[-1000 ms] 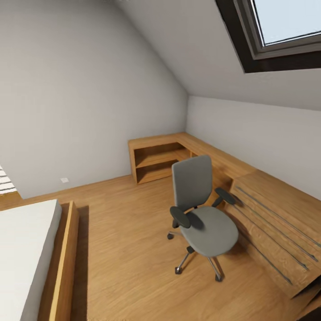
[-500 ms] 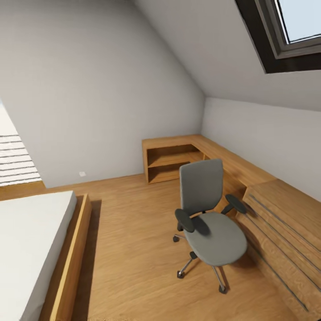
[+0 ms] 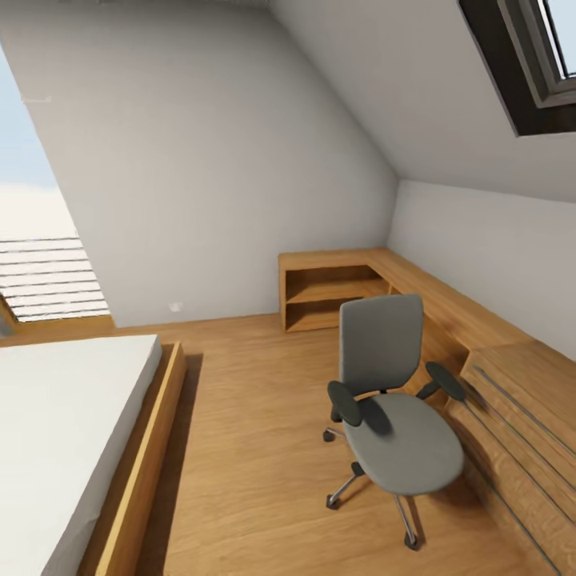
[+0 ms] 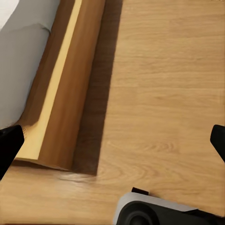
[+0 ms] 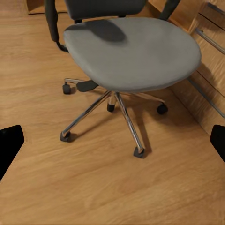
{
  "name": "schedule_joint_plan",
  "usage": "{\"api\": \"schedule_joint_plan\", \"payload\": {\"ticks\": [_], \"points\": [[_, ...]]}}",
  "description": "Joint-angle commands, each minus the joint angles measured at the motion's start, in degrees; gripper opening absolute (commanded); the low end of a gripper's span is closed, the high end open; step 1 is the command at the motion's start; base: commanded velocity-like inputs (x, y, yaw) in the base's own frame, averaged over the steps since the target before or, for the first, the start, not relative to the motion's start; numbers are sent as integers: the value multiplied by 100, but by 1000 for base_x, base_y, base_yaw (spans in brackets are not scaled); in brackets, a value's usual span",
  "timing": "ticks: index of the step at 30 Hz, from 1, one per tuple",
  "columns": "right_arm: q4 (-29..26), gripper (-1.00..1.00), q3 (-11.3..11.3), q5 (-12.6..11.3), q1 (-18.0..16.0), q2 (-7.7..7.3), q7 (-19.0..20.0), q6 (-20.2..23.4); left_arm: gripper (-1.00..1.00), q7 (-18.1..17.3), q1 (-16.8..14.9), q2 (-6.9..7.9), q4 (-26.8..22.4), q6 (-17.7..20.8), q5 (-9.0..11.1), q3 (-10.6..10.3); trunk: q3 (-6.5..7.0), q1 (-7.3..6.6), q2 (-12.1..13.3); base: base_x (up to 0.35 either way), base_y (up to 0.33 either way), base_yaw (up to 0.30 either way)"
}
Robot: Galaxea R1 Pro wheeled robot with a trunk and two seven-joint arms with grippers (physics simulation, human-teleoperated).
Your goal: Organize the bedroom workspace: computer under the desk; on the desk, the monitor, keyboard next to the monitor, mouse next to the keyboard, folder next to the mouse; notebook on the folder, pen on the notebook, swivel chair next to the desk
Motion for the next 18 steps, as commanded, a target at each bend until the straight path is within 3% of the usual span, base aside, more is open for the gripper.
{"api": "schedule_joint_plan", "payload": {"ticks": [1, 7, 18], "points": [[0, 100, 49, -38, -5, 0, -22, -18, 100, 34, 1, 2, -11, -8, 32, -49, -4, 4, -11, 0, -11, 210], [-5, 100, 48, -35, -5, 0, -32, -23, 100, 34, 1, 2, -11, -9, 32, -46, 37, 4, -11, 0, 24, 201], [-6, 100, 50, -34, -5, 0, -34, -24, 100, 34, 1, 2, -11, -5, 32, -47, 114, 4, -11, 0, 210, 193]]}}
